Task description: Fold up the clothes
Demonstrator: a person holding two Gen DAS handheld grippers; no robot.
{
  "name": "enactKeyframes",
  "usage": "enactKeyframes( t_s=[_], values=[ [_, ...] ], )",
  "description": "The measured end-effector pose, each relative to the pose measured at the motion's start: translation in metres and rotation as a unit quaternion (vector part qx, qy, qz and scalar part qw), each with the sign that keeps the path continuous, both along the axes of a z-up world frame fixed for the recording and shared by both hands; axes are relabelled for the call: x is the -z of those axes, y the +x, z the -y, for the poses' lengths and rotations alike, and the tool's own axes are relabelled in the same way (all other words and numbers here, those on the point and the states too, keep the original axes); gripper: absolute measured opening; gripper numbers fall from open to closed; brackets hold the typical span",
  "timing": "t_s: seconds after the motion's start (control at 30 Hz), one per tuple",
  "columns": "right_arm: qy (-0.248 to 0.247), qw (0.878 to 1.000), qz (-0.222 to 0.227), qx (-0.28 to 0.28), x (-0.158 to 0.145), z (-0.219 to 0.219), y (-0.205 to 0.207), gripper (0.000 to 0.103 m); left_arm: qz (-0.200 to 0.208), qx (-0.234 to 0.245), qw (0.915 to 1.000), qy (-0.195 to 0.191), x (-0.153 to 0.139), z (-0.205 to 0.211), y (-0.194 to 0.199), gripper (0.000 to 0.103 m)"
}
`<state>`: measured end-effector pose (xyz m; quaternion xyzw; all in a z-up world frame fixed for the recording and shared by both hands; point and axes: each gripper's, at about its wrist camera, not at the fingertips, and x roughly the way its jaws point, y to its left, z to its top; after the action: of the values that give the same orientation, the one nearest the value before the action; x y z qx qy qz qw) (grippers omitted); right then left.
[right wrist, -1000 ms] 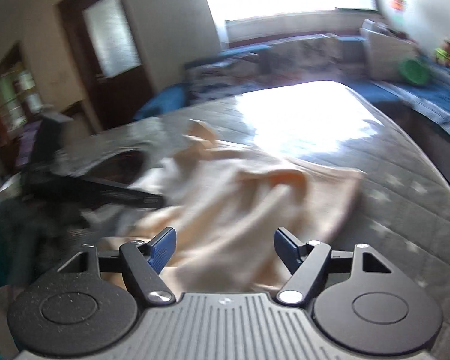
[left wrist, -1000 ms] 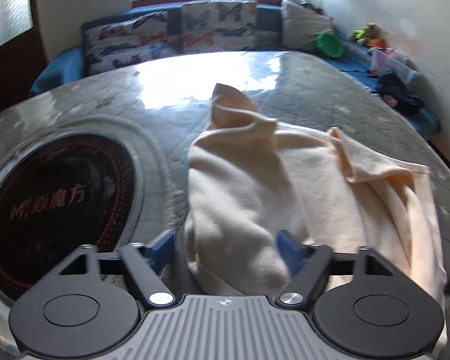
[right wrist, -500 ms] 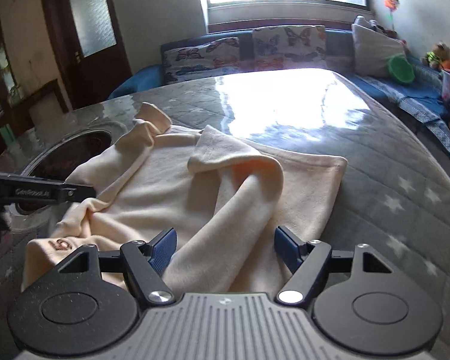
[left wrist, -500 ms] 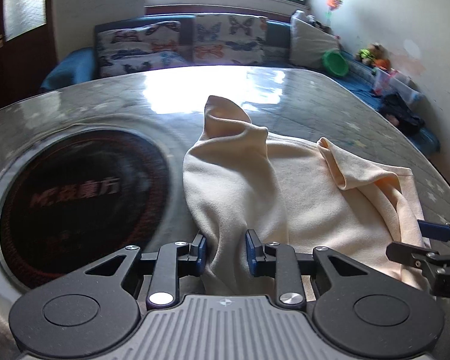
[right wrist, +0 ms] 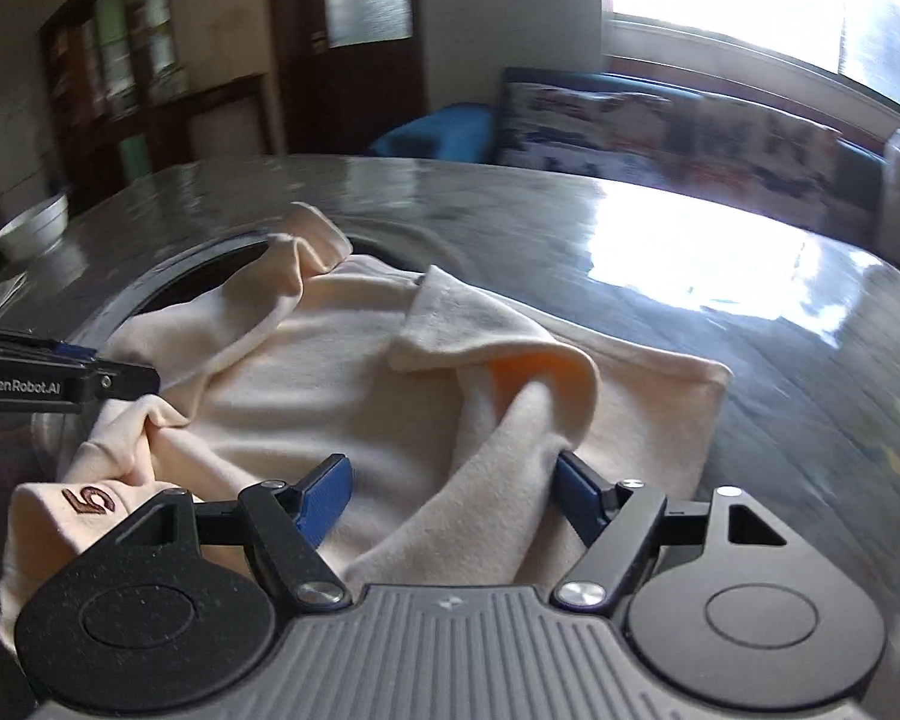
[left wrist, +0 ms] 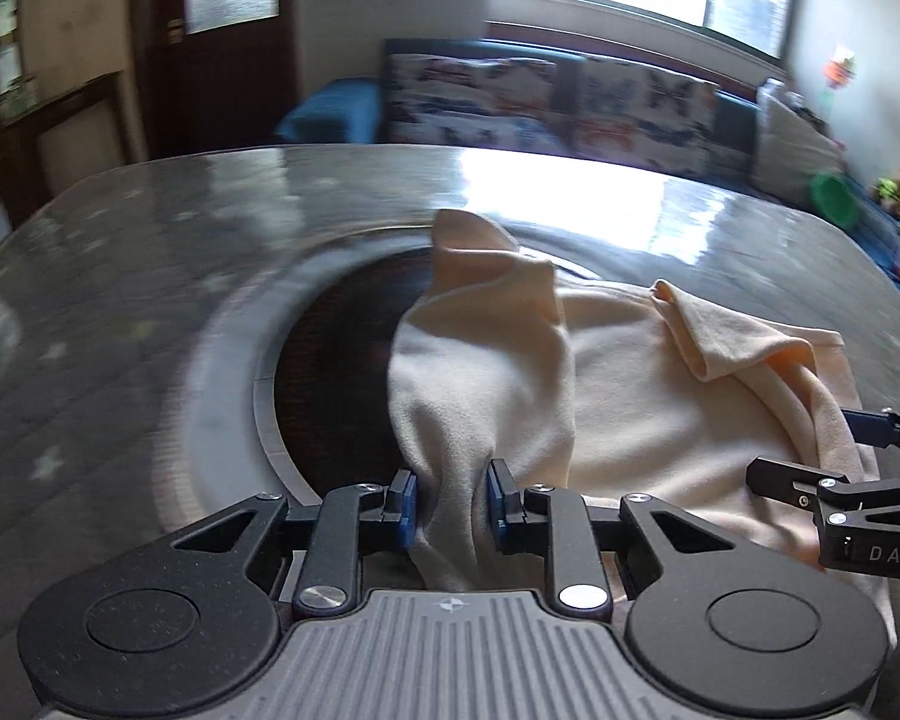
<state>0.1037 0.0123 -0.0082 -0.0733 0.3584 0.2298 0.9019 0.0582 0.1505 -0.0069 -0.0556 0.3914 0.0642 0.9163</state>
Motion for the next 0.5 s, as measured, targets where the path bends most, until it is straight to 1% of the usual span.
enactKeyframes(
  t_s=[0.07, 0.1, 0.13, 0.2, 0.3, 0.33, 0.37, 0.4, 0.43, 0.5],
  values=[
    [-0.006, 1.0, -0.003, -0.021, -0.001, -0.018, 0.007, 0.076, -0.001, -0.006, 1.0, 0.0, 0.0, -0.014, -0.006, 0.026],
    [-0.01, 1.0, -0.004, -0.029, -0.002, -0.024, 0.009, 0.073, -0.002, -0.006, 1.0, -0.001, 0.0, -0.018, -0.008, 0.027],
    [-0.01, 0.999, -0.005, -0.032, -0.004, -0.028, 0.011, 0.073, -0.003, -0.005, 1.0, -0.003, 0.0, -0.022, -0.01, 0.029],
    [-0.006, 1.0, -0.005, -0.03, -0.009, -0.031, 0.016, 0.072, -0.003, -0.002, 1.0, -0.009, 0.0, -0.028, -0.012, 0.034],
    [-0.008, 1.0, 0.007, -0.018, -0.016, -0.026, 0.026, 0.071, -0.004, 0.002, 0.9998, -0.019, -0.004, -0.035, -0.013, 0.039],
    [-0.008, 1.0, 0.007, -0.011, -0.017, -0.024, 0.031, 0.071, -0.002, 0.007, 0.9997, -0.022, -0.006, -0.036, -0.013, 0.04],
    [-0.009, 1.0, 0.005, -0.006, -0.017, -0.023, 0.037, 0.068, 0.0, 0.011, 0.9996, -0.025, -0.009, -0.037, -0.013, 0.042],
    [-0.01, 1.0, 0.002, -0.001, -0.016, -0.022, 0.044, 0.066, 0.004, 0.013, 0.9996, -0.025, -0.012, -0.039, -0.013, 0.048],
    [-0.012, 1.0, -0.001, 0.001, -0.015, -0.021, 0.048, 0.064, 0.009, 0.014, 0.9995, -0.026, -0.016, -0.041, -0.013, 0.051],
    [-0.016, 1.0, -0.007, 0.004, -0.012, -0.019, 0.056, 0.058, 0.019, 0.016, 0.9992, -0.031, -0.025, -0.043, -0.01, 0.059]
  ],
)
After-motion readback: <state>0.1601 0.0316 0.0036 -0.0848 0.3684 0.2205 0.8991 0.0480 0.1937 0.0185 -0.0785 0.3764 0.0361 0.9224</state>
